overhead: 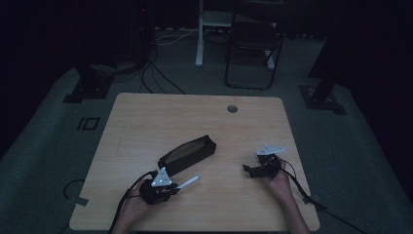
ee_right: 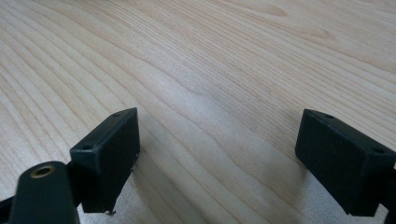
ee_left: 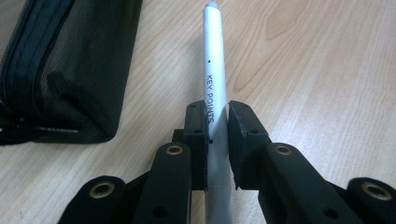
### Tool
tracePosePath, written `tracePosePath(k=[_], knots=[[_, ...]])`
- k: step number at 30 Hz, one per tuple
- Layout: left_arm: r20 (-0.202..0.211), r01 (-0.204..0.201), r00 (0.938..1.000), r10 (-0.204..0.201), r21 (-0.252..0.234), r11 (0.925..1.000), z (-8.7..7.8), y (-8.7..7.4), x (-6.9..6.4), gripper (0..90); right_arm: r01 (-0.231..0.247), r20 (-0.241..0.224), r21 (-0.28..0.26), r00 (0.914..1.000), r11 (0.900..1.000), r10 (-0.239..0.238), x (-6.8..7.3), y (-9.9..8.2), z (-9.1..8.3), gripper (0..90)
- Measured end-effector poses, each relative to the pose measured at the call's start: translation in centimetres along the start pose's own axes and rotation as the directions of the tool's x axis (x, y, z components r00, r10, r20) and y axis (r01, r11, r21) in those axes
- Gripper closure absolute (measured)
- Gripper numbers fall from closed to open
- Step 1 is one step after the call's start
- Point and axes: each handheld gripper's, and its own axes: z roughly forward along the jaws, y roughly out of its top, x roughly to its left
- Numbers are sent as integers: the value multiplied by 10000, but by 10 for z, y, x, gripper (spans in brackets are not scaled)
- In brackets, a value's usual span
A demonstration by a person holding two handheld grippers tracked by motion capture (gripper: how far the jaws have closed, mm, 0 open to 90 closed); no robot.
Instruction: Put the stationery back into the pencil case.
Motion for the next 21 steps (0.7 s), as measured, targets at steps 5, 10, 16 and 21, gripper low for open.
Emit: tracePosePath(k=[5,10,16,21], knots=[[-22,-23,10000,23,-106,9999,-4,3,-1,789,0,0,1,10000,10000,0,0,0,0,139],[-48,-52,10000,51,-178,9998,-8,6,-3,789,2,0,1,10000,10000,-2,0,0,0,139],[-109,-102,9999,99,-228,9997,-14,9,-5,789,-2,1,-2,10000,10000,2,0,0,0,139],[-173,-183,9997,178,-320,9993,-20,13,-7,789,-1,1,-1,10000,10000,1,0,0,0,139]])
